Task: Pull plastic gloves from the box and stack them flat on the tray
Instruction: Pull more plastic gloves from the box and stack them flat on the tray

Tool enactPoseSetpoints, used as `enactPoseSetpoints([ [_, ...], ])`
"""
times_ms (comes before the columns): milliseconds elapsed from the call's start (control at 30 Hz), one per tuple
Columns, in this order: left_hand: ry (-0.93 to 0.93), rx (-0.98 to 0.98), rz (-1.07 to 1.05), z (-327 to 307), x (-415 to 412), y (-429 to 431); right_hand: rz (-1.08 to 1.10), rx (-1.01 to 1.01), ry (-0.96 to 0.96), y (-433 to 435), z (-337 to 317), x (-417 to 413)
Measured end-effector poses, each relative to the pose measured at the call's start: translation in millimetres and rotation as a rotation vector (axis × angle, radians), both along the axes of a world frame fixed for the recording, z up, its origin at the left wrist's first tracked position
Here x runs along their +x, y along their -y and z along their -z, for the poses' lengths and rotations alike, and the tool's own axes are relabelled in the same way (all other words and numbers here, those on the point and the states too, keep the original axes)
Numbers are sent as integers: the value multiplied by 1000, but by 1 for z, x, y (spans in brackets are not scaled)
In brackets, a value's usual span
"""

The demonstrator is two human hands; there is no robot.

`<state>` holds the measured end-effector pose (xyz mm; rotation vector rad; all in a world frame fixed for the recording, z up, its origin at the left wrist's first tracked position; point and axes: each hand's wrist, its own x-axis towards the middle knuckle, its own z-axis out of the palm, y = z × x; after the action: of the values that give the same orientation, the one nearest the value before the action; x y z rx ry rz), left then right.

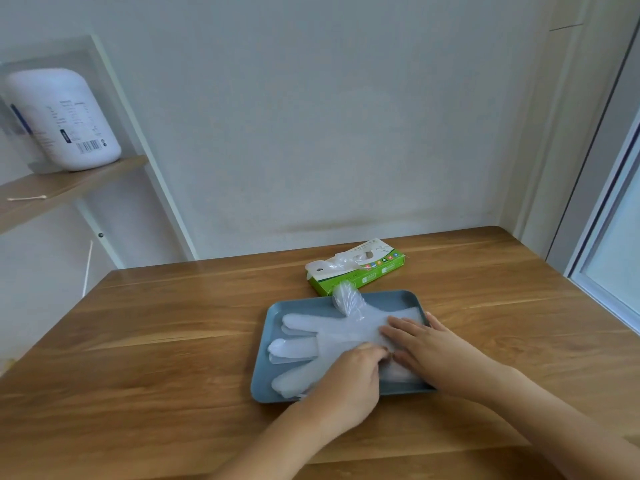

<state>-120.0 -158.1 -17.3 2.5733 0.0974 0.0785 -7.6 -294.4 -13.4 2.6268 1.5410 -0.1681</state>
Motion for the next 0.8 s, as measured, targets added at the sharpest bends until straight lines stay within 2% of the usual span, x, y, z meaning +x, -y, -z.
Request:
enactPoseSetpoints([
  [67, -44, 29, -69, 1, -4, -2, 16, -56, -11, 5, -1, 2],
  [200, -327, 152, -261, -1, -16, -13, 35, -108, -63, 2, -9, 3],
  [267, -429, 277, -338, -3, -22, -24, 47, -127, -92, 2, -12, 5],
  [367, -515, 449, -386, -12, -26, -42, 48, -127, -99, 3, -14, 9],
  [433, -549, 496, -372, -18, -25, -52, 43, -130, -115, 2, -15, 11],
  [633, -496, 443, -338, -47, -17, -72, 57, -100, -161, -7, -32, 17],
  [700, -394, 375, -376, -59, -6, -84, 93, 42, -167, -14, -37, 25],
  [800, -245, 150, -448, -71, 17, -102, 168, 304, -197, -29, -39, 47],
])
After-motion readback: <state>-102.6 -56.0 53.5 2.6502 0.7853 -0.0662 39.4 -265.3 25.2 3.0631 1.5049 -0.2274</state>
